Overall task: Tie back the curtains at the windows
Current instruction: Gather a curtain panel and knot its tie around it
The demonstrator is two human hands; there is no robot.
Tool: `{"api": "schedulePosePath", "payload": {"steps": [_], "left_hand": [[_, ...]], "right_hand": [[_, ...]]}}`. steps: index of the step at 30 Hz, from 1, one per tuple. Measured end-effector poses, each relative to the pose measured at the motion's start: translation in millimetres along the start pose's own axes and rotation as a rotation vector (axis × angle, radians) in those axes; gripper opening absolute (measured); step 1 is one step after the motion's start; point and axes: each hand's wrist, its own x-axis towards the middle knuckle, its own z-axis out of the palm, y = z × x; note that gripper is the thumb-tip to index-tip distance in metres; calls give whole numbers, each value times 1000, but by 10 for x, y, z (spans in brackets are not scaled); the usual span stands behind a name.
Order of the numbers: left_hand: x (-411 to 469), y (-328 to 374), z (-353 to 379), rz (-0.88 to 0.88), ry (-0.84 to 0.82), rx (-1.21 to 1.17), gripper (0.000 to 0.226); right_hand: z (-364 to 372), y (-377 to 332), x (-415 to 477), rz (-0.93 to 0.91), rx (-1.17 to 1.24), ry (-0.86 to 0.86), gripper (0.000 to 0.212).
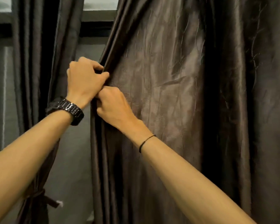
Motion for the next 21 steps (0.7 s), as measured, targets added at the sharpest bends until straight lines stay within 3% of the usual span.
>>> {"api": "schedulePosePath", "payload": {"steps": [3, 4, 8, 11, 14, 16, 21], "left_hand": [[-118, -99, 24, 30, -19, 84, 16], [-186, -81, 65, 52, -32, 107, 21], [-431, -28, 257, 162, -55, 125, 43], [-549, 73, 400, 198, -46, 43, 41], [-590, 216, 541, 180, -19, 1, 38], [-618, 298, 603, 170, 1, -22, 30], [-682, 376, 620, 155, 12, -99, 13]], "right_hand": [[35, 50, -125, -40, -74, 12, 4], [-16, 88, -220, -32, -119, 52, 8], [-435, 320, -656, 144, -275, 440, 24], [-833, 625, -913, 409, -457, 581, 58], [-1053, 861, -1031, 542, -376, 537, 80], [-1059, 960, -1027, 531, -255, 492, 72], [-885, 983, -868, 438, -204, 429, 19]]}}
